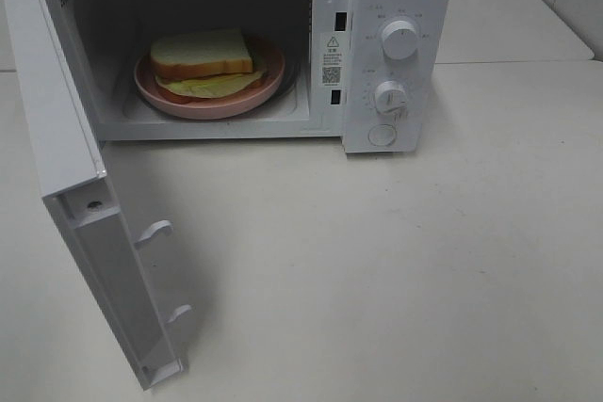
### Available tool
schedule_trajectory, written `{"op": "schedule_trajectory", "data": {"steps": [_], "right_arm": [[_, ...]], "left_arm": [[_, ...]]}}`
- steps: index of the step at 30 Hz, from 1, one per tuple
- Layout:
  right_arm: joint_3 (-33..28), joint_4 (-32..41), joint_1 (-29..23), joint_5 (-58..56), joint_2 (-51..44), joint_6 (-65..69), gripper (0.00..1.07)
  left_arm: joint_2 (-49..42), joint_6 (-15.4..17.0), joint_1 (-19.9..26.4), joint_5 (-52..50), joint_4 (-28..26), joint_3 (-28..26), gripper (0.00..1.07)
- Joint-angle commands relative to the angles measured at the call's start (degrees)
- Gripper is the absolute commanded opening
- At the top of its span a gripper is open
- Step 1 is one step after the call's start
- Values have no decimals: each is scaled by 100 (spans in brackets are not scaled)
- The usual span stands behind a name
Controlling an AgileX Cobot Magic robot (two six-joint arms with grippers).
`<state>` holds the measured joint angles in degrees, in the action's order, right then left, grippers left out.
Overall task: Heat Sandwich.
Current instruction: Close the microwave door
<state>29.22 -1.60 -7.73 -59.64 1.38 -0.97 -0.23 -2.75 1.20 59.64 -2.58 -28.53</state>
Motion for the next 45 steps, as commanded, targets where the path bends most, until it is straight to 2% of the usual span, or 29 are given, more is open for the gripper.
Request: {"op": "schedule_trajectory", "data": {"steps": [1, 7, 45], "right_arm": [[-23, -17, 258, 40, -252, 97, 76], [-23, -23, 573, 40, -309, 97, 76], [-23, -23, 573, 40, -309, 97, 76]], "left_arm": [[-143, 34, 11, -17, -29, 11, 101], [-132, 34, 11, -17, -29, 11, 101], [-132, 34, 11, -17, -29, 11, 101]]}}
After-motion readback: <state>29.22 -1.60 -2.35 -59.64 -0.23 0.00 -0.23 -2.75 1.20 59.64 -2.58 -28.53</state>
